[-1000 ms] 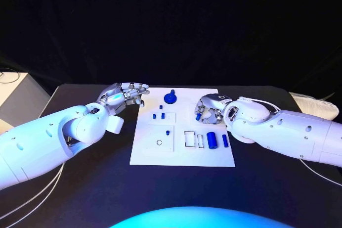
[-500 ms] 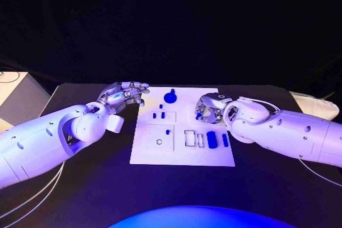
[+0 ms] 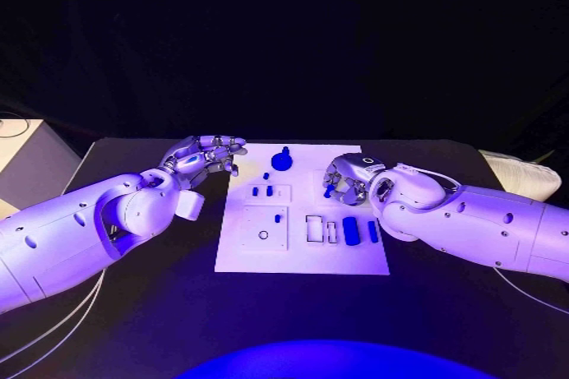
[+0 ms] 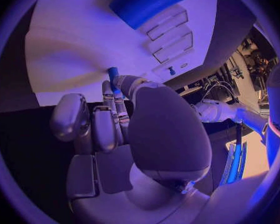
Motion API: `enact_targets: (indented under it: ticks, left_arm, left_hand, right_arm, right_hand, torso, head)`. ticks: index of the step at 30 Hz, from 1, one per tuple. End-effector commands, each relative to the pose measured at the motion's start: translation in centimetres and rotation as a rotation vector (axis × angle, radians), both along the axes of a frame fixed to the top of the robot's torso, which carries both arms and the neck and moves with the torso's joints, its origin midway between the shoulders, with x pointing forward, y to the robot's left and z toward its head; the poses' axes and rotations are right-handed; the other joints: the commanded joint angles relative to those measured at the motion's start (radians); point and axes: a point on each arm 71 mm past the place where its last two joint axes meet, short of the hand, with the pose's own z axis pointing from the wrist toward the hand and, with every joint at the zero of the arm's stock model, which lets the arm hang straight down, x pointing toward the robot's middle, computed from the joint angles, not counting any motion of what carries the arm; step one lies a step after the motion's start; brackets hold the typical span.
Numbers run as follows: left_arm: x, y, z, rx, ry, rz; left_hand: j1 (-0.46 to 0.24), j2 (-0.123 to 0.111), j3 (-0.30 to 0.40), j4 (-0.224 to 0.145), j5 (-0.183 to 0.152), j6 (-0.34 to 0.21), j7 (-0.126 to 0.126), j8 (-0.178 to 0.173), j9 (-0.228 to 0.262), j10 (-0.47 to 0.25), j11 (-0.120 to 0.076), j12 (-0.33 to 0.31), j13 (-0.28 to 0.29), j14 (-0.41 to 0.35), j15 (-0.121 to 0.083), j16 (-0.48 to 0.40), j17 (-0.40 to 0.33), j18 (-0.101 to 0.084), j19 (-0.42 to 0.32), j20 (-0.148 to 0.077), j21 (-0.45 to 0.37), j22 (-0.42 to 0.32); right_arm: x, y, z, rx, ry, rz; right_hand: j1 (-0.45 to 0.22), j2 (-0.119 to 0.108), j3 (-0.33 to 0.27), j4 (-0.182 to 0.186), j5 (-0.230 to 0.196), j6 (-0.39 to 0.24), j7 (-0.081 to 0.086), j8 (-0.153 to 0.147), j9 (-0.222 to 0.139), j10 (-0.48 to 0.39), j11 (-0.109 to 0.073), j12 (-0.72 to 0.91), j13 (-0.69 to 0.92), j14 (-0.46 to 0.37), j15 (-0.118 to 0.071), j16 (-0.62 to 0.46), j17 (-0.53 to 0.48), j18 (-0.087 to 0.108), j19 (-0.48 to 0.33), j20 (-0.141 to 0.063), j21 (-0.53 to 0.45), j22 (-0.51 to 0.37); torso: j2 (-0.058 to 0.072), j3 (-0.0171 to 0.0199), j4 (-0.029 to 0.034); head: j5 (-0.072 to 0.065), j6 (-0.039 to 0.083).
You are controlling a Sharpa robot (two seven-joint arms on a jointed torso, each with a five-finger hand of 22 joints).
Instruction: Assemble the parts on the task board
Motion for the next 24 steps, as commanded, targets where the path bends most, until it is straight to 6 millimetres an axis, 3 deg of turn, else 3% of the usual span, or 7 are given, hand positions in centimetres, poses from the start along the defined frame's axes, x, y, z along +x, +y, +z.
enact_targets:
  ticks: [1, 6, 13, 24]
  left_arm:
    - [0.0, -0.2, 0.1, -0.012, -0.001, -0.016]
    - [0.0, 0.0, 0.0, -0.011, 0.0, -0.012]
    - [0.1, 0.1, 0.0, -0.009, 0.0, -0.008]
    - [0.1, -0.1, -0.2, -0.013, 0.001, -0.013]
  left_hand:
    - [0.012, 0.001, -0.001, 0.001, 0.004, -0.004, 0.004, 0.0, -0.001, -0.005, 0.0, 0.006, 0.001, 0.001, 0.004, -0.004, -0.001, 0.015, 0.01, 0.0, -0.005, -0.001]
    - [0.012, 0.001, -0.001, 0.001, 0.004, -0.004, 0.004, 0.0, -0.001, -0.005, 0.0, 0.006, 0.001, 0.001, 0.004, -0.004, -0.001, 0.015, 0.01, 0.0, -0.005, -0.001]
    - [0.014, 0.002, -0.001, 0.0, 0.004, -0.004, 0.004, 0.0, -0.001, -0.005, 0.0, 0.006, 0.001, 0.001, 0.004, -0.004, -0.001, 0.015, 0.011, 0.0, -0.005, -0.001]
    - [0.014, 0.002, -0.001, 0.0, 0.004, -0.004, 0.004, 0.0, -0.001, -0.005, 0.0, 0.006, 0.001, 0.001, 0.004, -0.004, -0.001, 0.015, 0.011, 0.0, -0.005, -0.001]
  right_arm:
    - [-0.1, -0.3, 0.5, 0.027, -0.036, -0.033]
    - [-0.6, -0.6, 1.6, 0.06, -0.043, -0.038]
    - [-1.8, 0.1, 3.6, 0.111, -0.075, -0.01]
    - [-4.4, 4.7, 4.1, 0.165, -0.071, 0.128]
  right_hand:
    - [-0.012, 0.01, 0.024, -0.018, 0.0, -0.007, -0.001, 0.028, 0.071, 0.032, -0.024, -0.007, 0.003, 0.014, -0.008, 0.005, 0.002, -0.018, 0.002, -0.007, 0.008, 0.005]
    - [-0.026, 0.008, 0.04, -0.032, -0.003, -0.01, -0.001, 0.033, 0.081, 0.035, -0.024, -0.014, 0.003, 0.014, -0.007, 0.006, 0.001, -0.019, 0.002, -0.007, 0.011, 0.009]
    - [-0.031, 0.008, 0.045, -0.038, -0.005, -0.011, -0.001, 0.036, 0.085, 0.038, -0.024, -0.016, 0.004, 0.015, -0.007, 0.007, 0.005, -0.019, 0.003, -0.007, 0.014, 0.013]
    - [-0.036, 0.007, 0.051, -0.044, -0.007, -0.012, -0.001, 0.039, 0.089, 0.04, -0.024, -0.019, 0.004, 0.015, -0.008, 0.009, 0.007, -0.019, 0.003, -0.007, 0.016, 0.015]
  torso:
    - [-0.001, 0.0001, -0.0001]
    - [-0.002, -0.0008, -0.0009]
    - [-0.001, 0.001, -0.0008]
    - [0.0, 0.002, -0.0018]
  head:
    - [0.001, 0.002]
    - [0.002, 0.003]
    - [0.006, 0.005]
    - [0.018, 0.003]
